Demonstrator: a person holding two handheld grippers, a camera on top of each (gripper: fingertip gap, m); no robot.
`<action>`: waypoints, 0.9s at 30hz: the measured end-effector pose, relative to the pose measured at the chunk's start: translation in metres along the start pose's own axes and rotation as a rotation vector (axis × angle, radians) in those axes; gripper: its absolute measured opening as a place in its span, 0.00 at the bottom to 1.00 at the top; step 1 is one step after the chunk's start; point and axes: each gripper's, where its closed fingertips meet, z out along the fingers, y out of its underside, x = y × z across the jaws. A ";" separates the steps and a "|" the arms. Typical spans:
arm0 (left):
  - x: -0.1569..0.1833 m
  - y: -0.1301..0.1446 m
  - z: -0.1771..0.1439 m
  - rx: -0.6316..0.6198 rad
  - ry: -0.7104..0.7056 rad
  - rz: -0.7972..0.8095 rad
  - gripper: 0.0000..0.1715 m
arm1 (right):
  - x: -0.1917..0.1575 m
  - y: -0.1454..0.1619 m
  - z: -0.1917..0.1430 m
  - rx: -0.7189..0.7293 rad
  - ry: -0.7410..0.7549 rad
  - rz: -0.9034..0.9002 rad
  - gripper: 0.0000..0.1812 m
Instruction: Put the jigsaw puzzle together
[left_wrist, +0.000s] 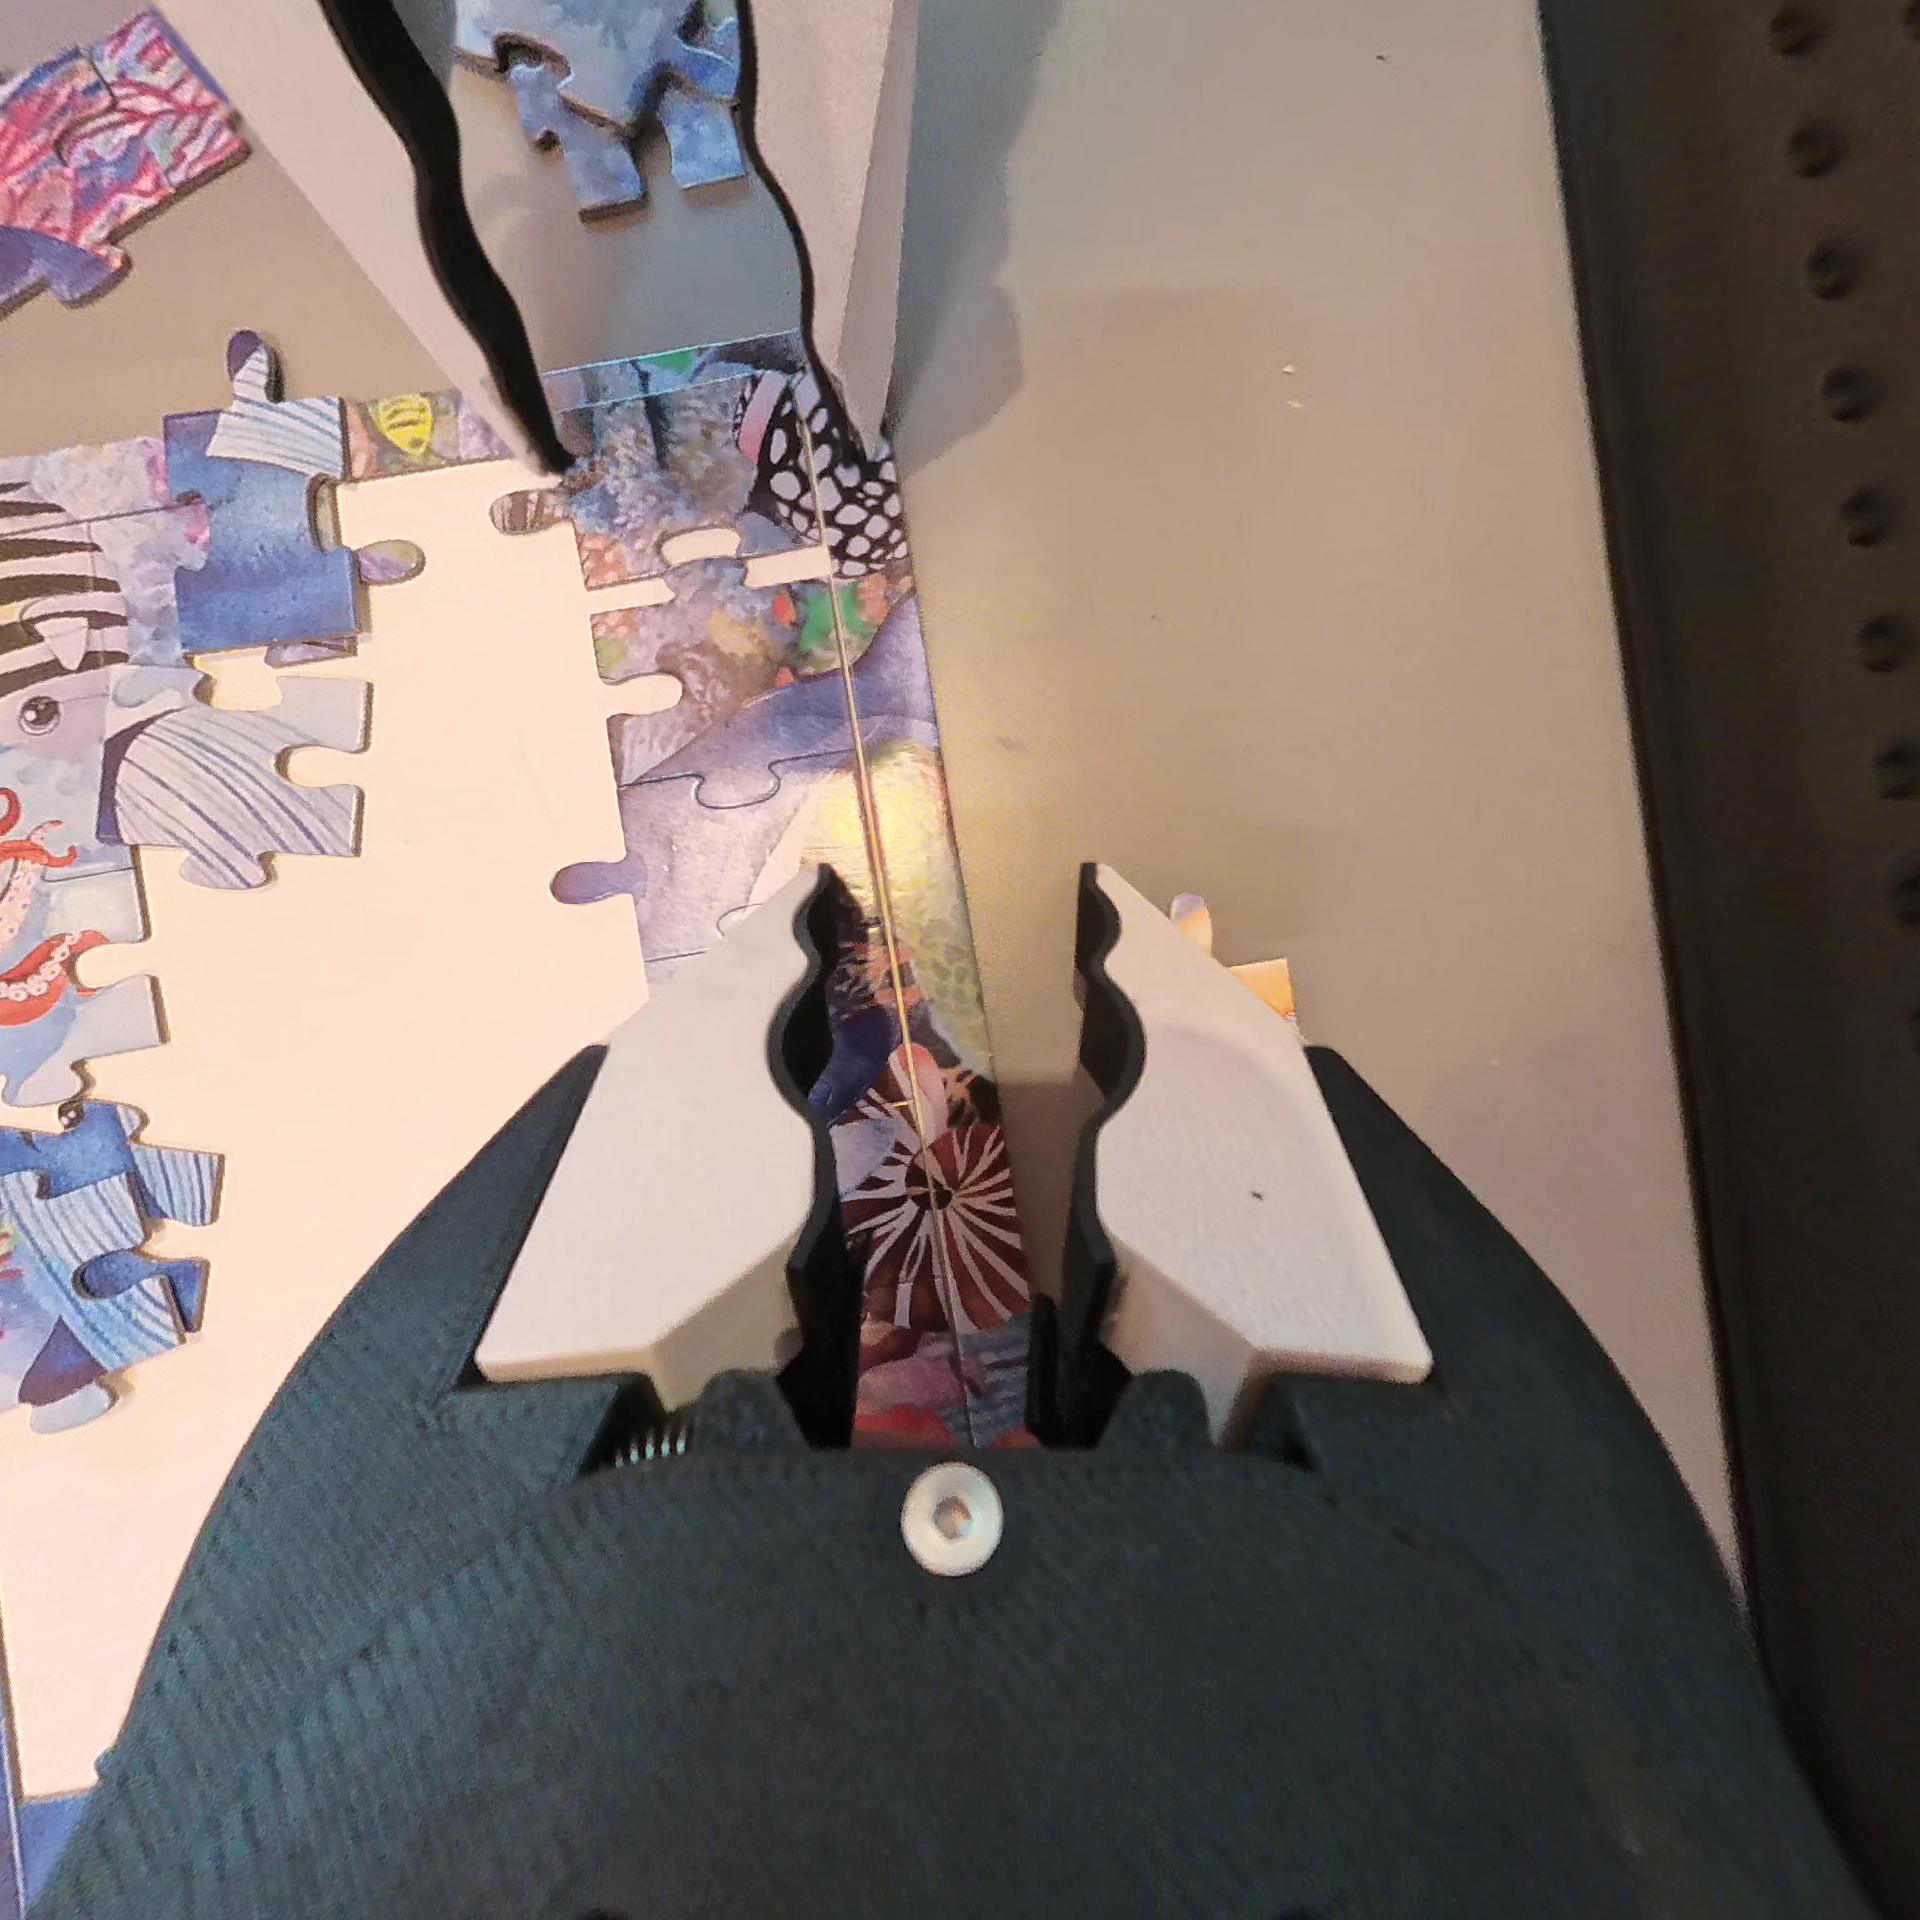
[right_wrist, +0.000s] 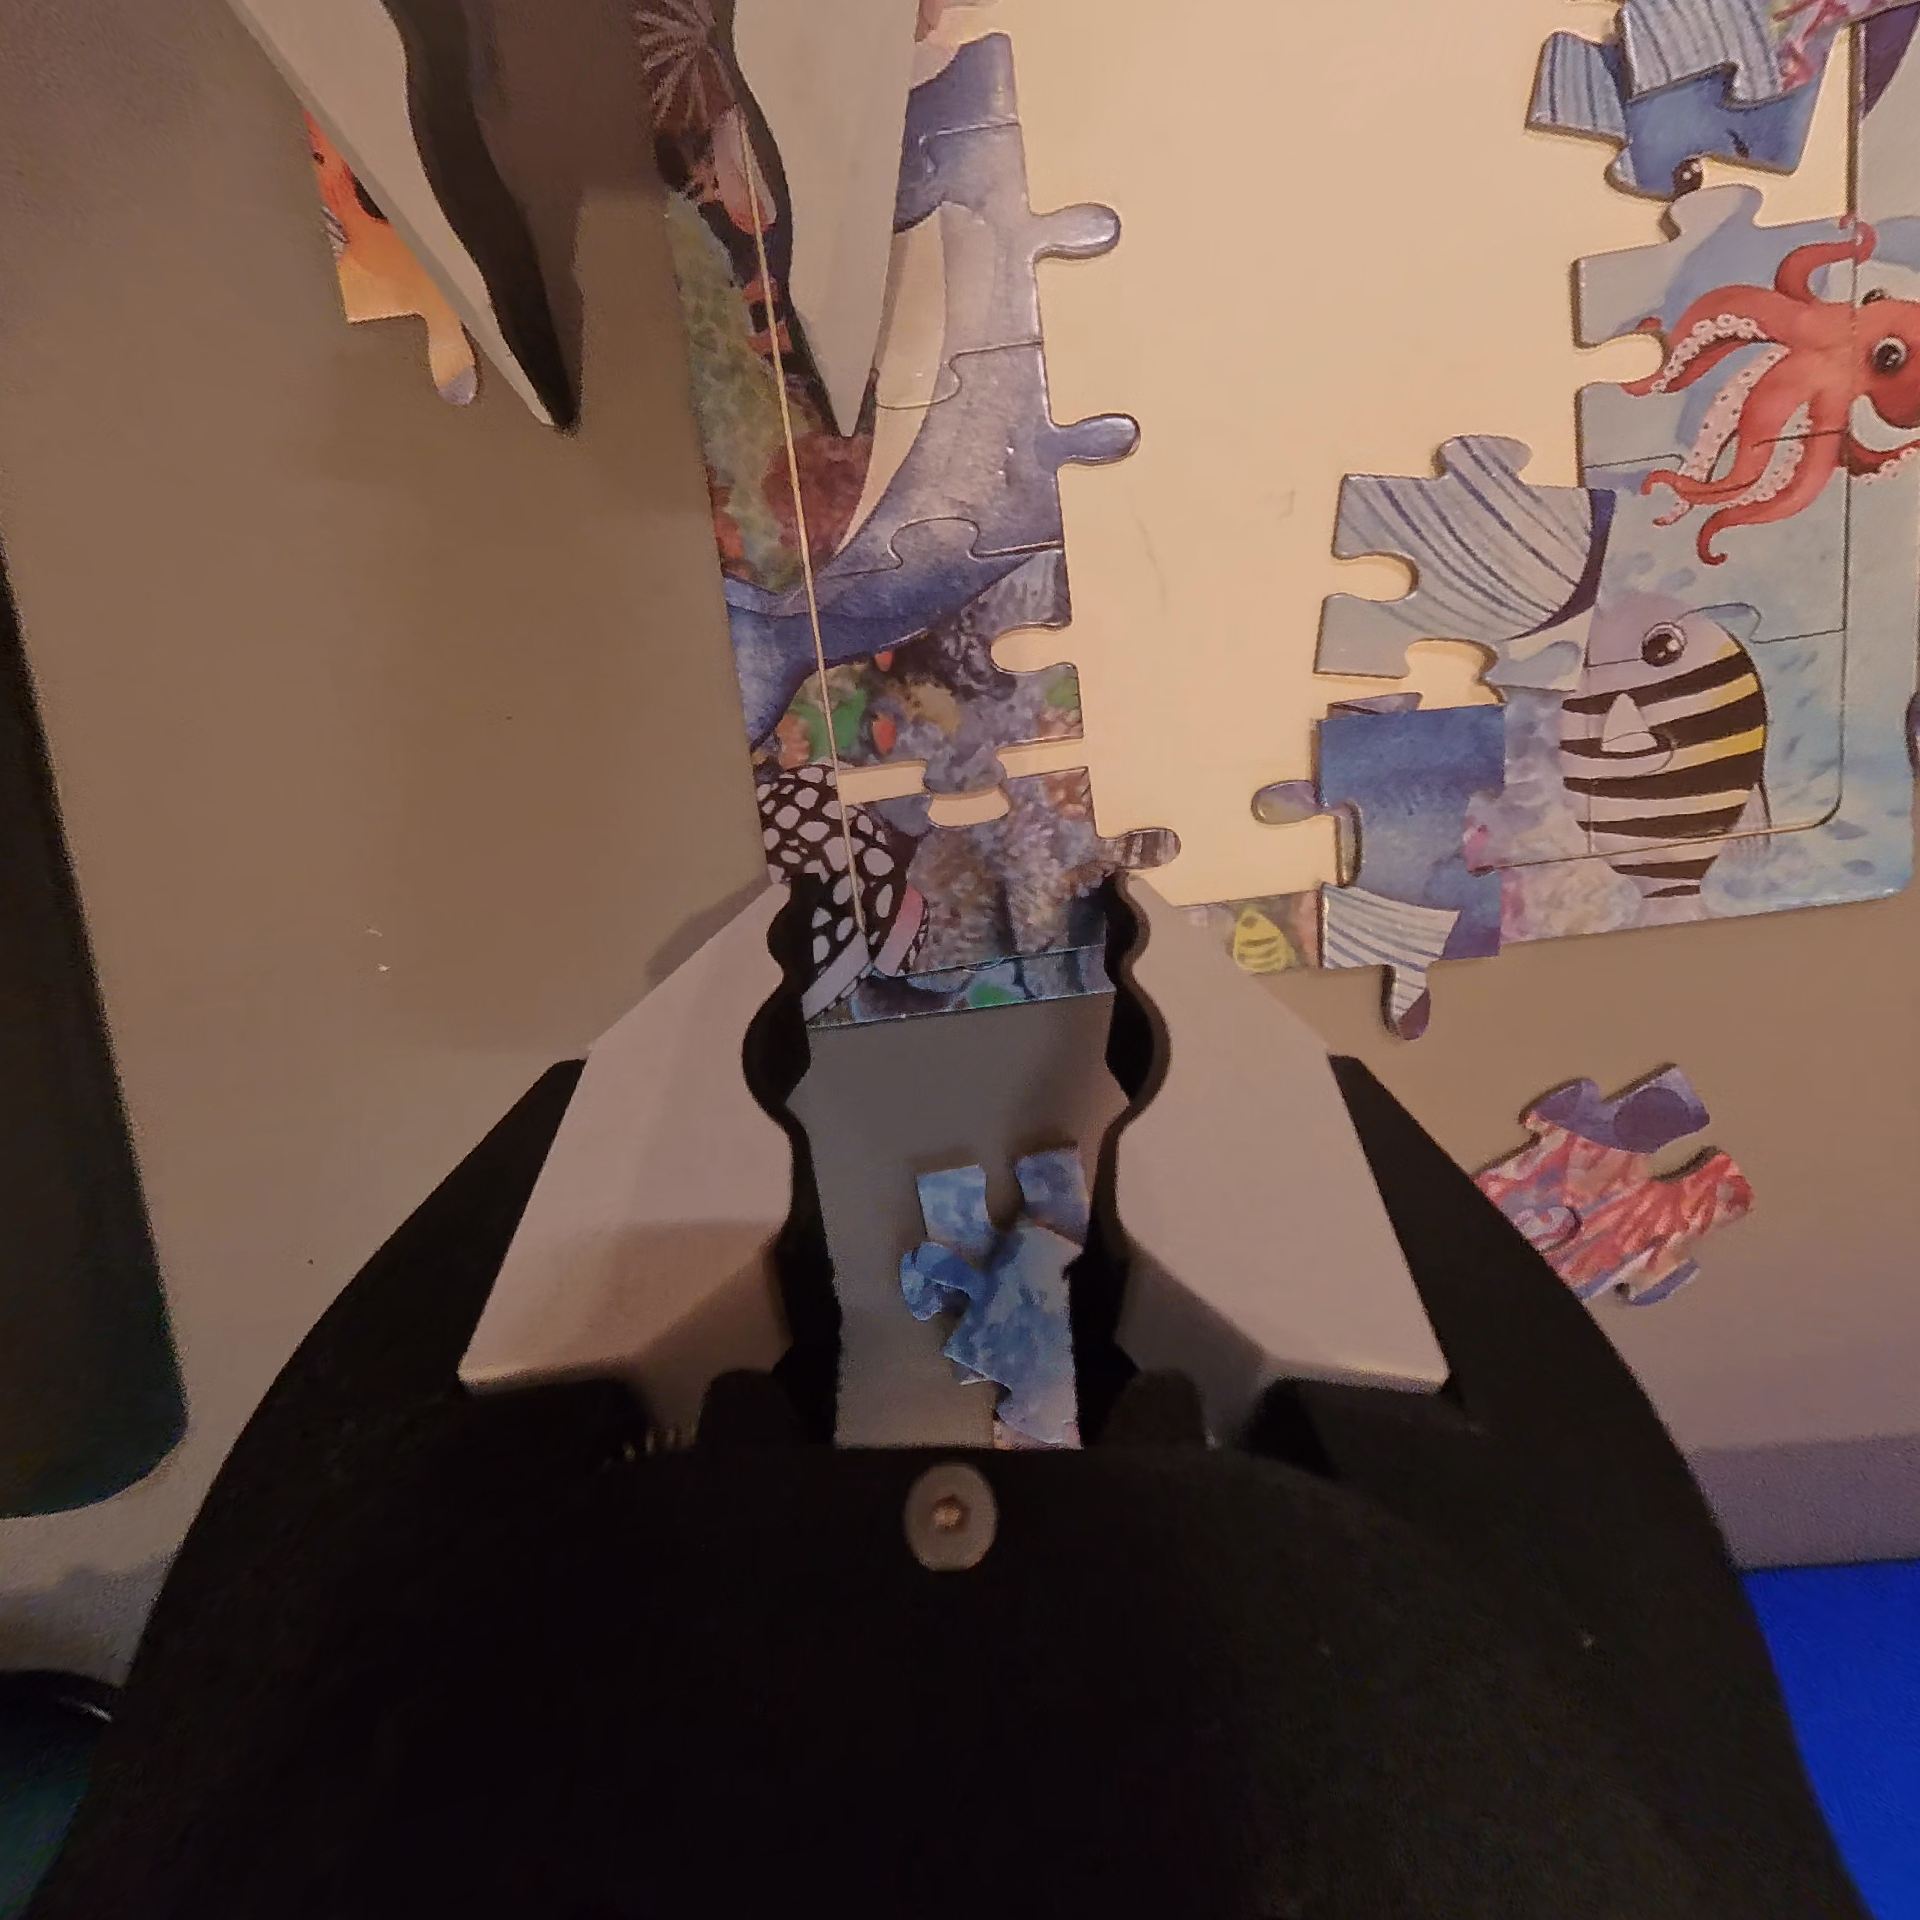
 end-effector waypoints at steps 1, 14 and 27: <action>0.000 0.000 0.000 -0.003 0.000 0.003 0.26 | -0.001 0.000 0.000 0.004 -0.001 -0.001 0.29; -0.021 -0.023 0.007 0.060 -0.103 0.019 0.23 | -0.001 -0.004 -0.001 0.068 0.012 0.013 0.23; -0.024 -0.028 0.013 0.059 -0.097 0.012 0.23 | 0.015 0.000 -0.003 0.045 0.050 0.058 0.32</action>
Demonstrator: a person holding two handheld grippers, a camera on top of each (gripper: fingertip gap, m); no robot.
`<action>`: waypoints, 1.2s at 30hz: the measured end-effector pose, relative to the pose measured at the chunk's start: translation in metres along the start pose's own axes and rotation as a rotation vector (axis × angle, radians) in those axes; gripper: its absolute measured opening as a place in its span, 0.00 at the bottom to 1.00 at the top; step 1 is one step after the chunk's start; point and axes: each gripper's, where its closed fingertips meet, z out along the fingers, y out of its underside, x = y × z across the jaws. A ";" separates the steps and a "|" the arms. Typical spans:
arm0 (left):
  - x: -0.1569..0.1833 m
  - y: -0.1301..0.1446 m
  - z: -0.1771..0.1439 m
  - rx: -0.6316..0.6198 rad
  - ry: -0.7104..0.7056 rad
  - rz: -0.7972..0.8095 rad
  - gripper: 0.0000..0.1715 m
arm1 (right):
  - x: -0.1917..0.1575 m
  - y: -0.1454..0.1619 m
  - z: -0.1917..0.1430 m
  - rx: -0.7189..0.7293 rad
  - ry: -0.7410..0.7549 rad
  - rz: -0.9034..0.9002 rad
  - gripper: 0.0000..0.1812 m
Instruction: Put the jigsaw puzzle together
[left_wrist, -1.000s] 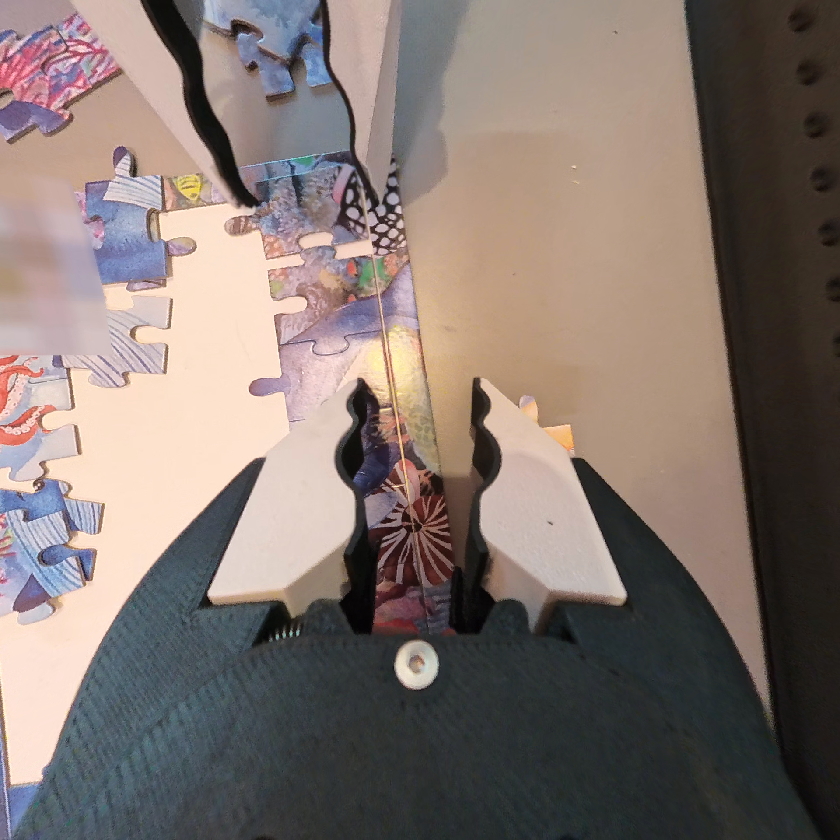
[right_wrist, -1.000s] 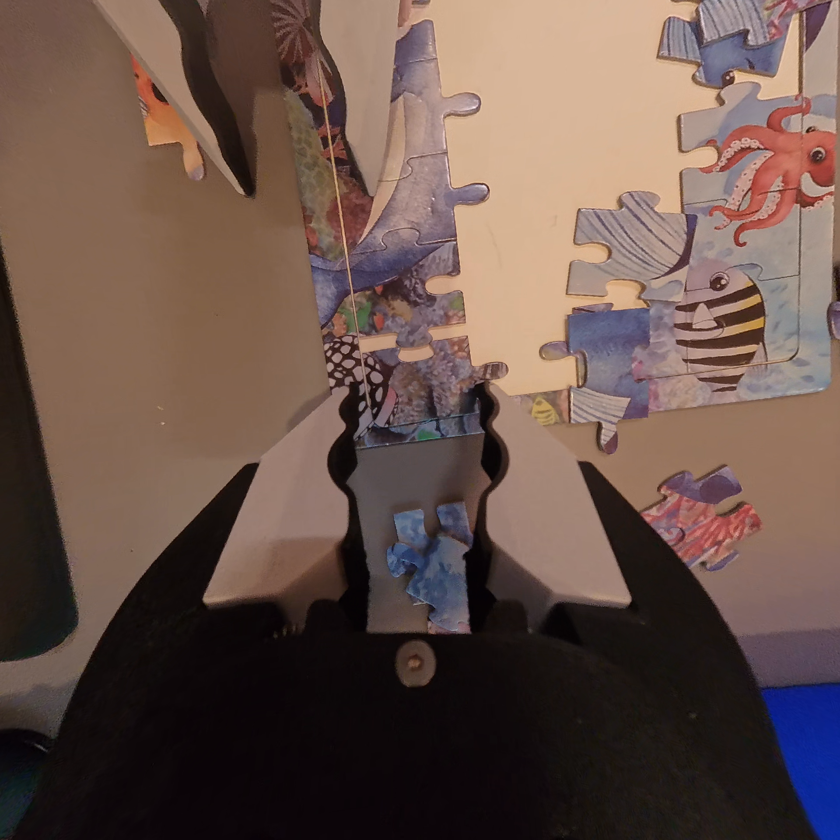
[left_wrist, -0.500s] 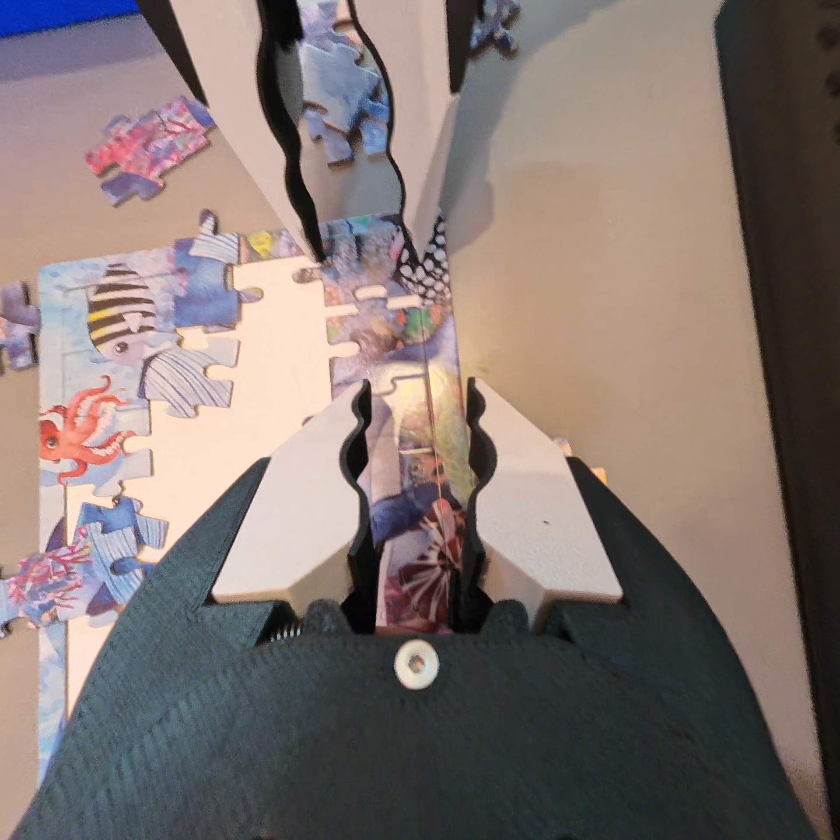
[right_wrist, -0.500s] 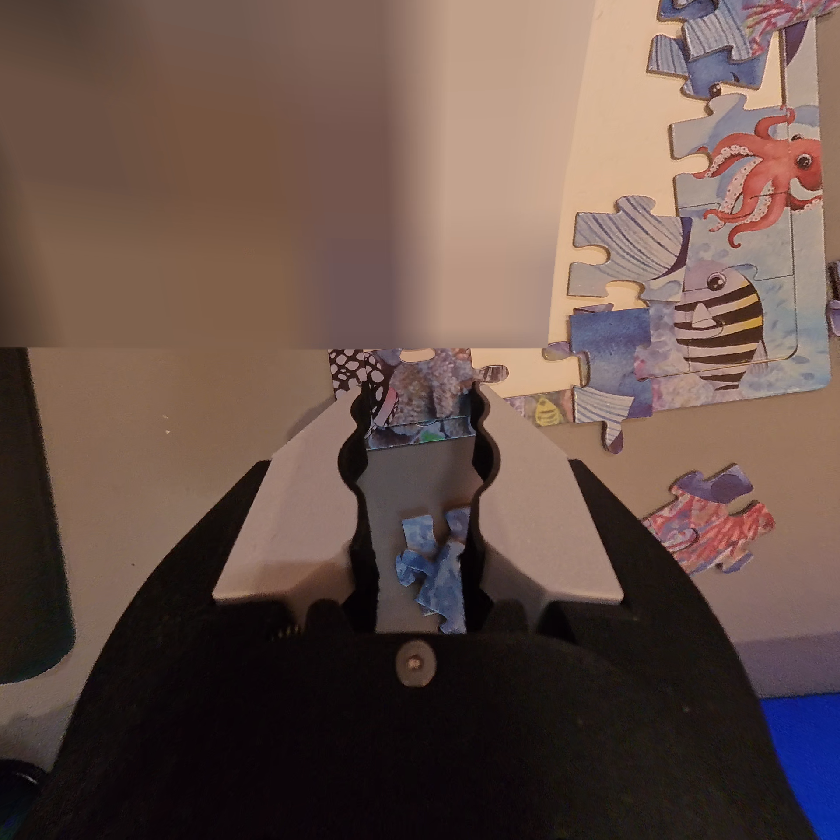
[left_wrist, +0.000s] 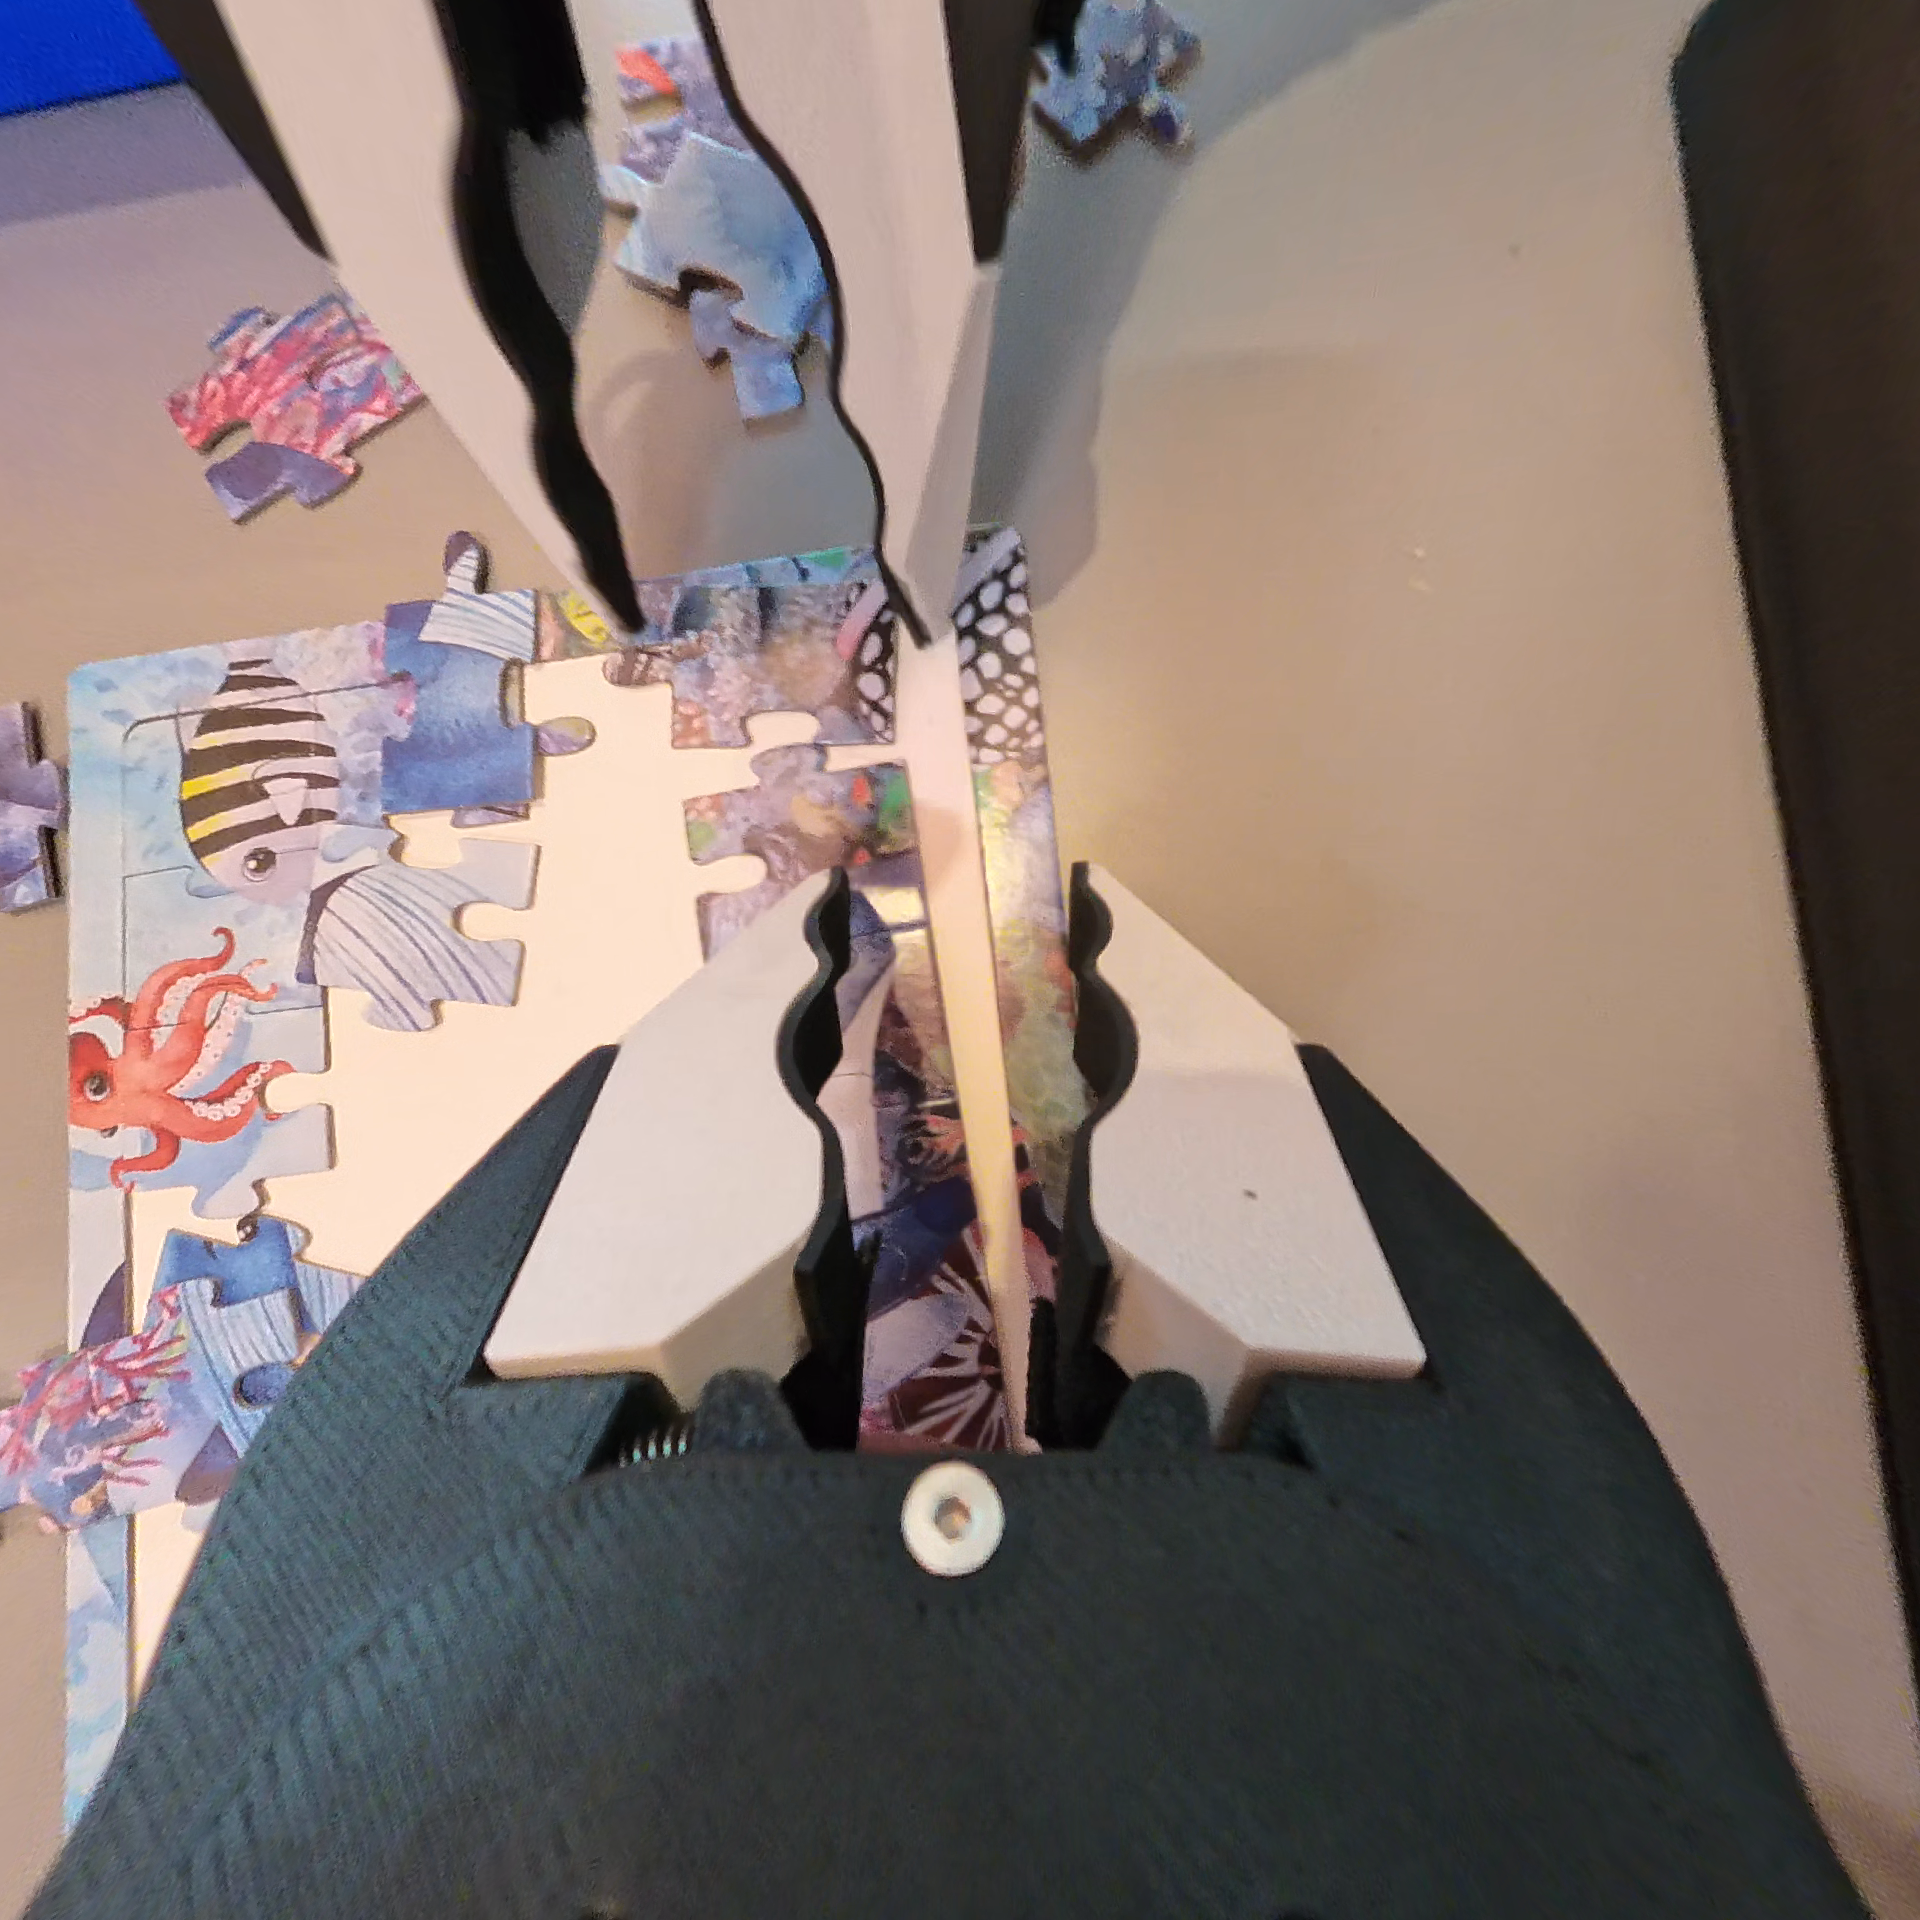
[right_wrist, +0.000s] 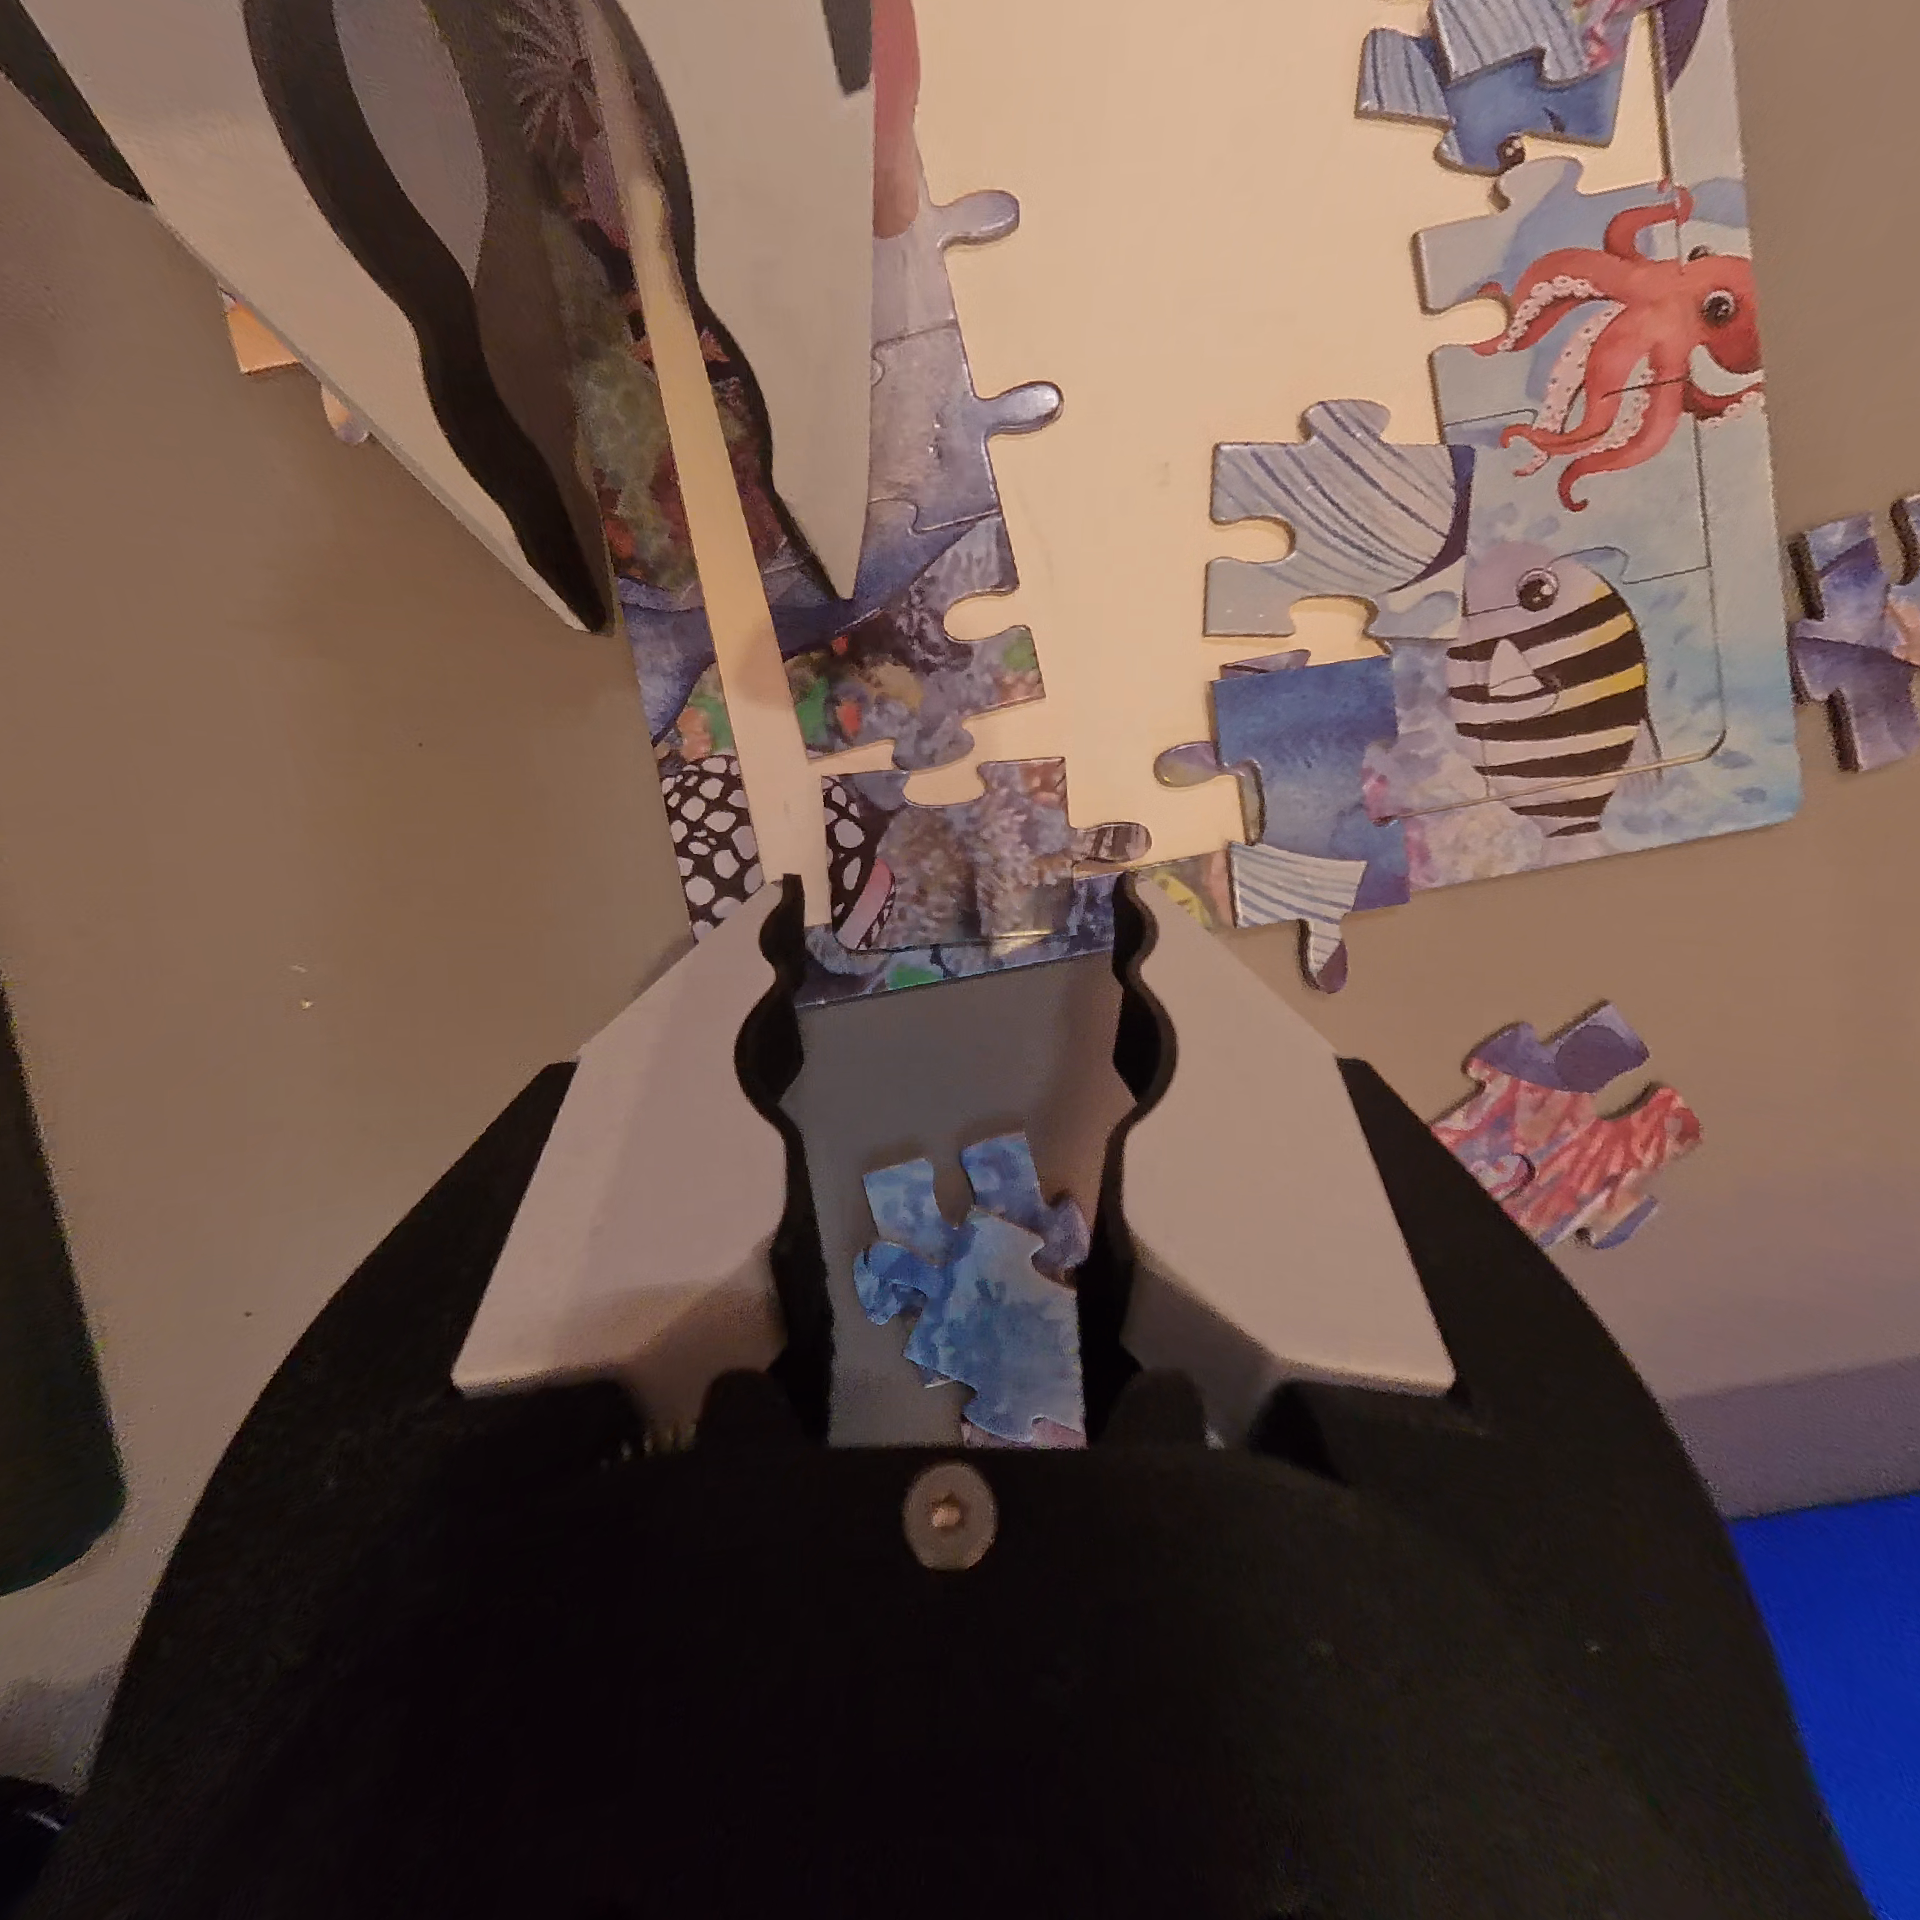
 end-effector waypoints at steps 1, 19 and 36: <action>-0.003 -0.002 -0.001 0.013 -0.006 -0.013 0.24 | 0.000 0.000 0.002 -0.010 -0.007 -0.004 0.32; -0.014 0.004 0.004 -0.009 -0.023 -0.041 0.25 | -0.001 -0.003 0.002 0.012 0.031 0.052 0.24; -0.019 0.002 0.007 0.018 0.048 -0.163 0.34 | -0.001 -0.010 0.000 0.003 -0.018 -0.023 0.24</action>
